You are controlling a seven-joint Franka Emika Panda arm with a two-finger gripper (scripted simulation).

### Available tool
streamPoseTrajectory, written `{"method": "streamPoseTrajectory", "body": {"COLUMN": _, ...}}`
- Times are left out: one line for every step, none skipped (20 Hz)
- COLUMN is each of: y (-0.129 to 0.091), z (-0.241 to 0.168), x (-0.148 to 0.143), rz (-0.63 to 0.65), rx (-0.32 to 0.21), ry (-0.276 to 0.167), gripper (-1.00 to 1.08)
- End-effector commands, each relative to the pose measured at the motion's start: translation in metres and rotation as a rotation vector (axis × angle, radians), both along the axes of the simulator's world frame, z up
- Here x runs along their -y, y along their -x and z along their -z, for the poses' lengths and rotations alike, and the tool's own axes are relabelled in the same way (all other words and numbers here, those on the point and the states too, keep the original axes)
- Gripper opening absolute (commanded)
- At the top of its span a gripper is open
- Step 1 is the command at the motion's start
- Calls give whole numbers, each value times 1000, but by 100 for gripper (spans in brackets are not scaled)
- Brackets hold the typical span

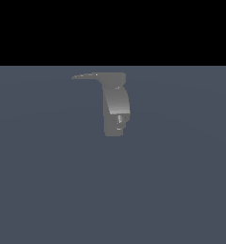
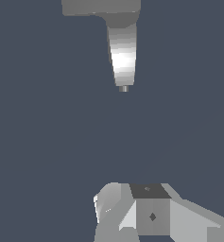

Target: Turn on the faucet by rotating a designated handle.

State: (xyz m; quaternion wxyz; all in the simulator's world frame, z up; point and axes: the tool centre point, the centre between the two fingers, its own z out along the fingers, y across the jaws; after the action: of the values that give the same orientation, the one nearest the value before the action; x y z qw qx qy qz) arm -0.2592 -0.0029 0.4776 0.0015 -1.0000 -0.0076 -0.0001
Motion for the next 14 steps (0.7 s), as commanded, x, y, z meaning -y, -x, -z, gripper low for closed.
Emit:
{"method": "streamPoseTrajectory", "body": {"y": 0, "z": 0, "x": 0, "rz": 0, "rx": 0, "ry": 0, "gripper": -100}}
{"method": "streamPoseTrajectory", "body": {"y": 0, "z": 0, "x": 0, "rz": 0, "rx": 0, "ry": 0, "gripper": -100}}
{"method": "streamPoseTrajectory", "body": {"y": 0, "z": 0, "x": -2, "rz": -1, "rx": -1, "ry": -1, "gripper": -100}}
{"method": "streamPoseTrajectory", "body": {"y": 0, "z": 0, "x": -4, "rz": -3, "rx": -2, "ry": -2, "gripper": -100}}
{"method": "streamPoseTrajectory", "body": {"y": 0, "z": 0, "x": -7, "rz": -5, "rx": -4, "ry": -4, "gripper": -100}}
{"method": "streamPoseTrajectory", "body": {"y": 0, "z": 0, "x": -11, "rz": -8, "rx": -6, "ry": -6, "gripper": -100}}
{"method": "streamPoseTrajectory", "body": {"y": 1, "z": 0, "x": -15, "rz": -11, "rx": -8, "ry": -7, "gripper": -100}}
{"method": "streamPoseTrajectory", "body": {"y": 1, "z": 0, "x": -17, "rz": -15, "rx": -9, "ry": -8, "gripper": -100}}
{"method": "streamPoseTrajectory", "body": {"y": 2, "z": 0, "x": -20, "rz": -18, "rx": -11, "ry": -9, "gripper": -100}}
{"method": "streamPoseTrajectory", "body": {"y": 2, "z": 0, "x": -21, "rz": -21, "rx": -11, "ry": -9, "gripper": -100}}
{"method": "streamPoseTrajectory", "body": {"y": 3, "z": 0, "x": -21, "rz": -23, "rx": -12, "ry": -9, "gripper": -100}}
{"method": "streamPoseTrajectory", "body": {"y": 3, "z": 0, "x": -21, "rz": -23, "rx": -12, "ry": -9, "gripper": -100}}
{"method": "streamPoseTrajectory", "body": {"y": 3, "z": 0, "x": -21, "rz": -22, "rx": -11, "ry": -8, "gripper": -100}}
{"method": "streamPoseTrajectory", "body": {"y": 2, "z": 0, "x": -20, "rz": -20, "rx": -11, "ry": -9, "gripper": -100}}
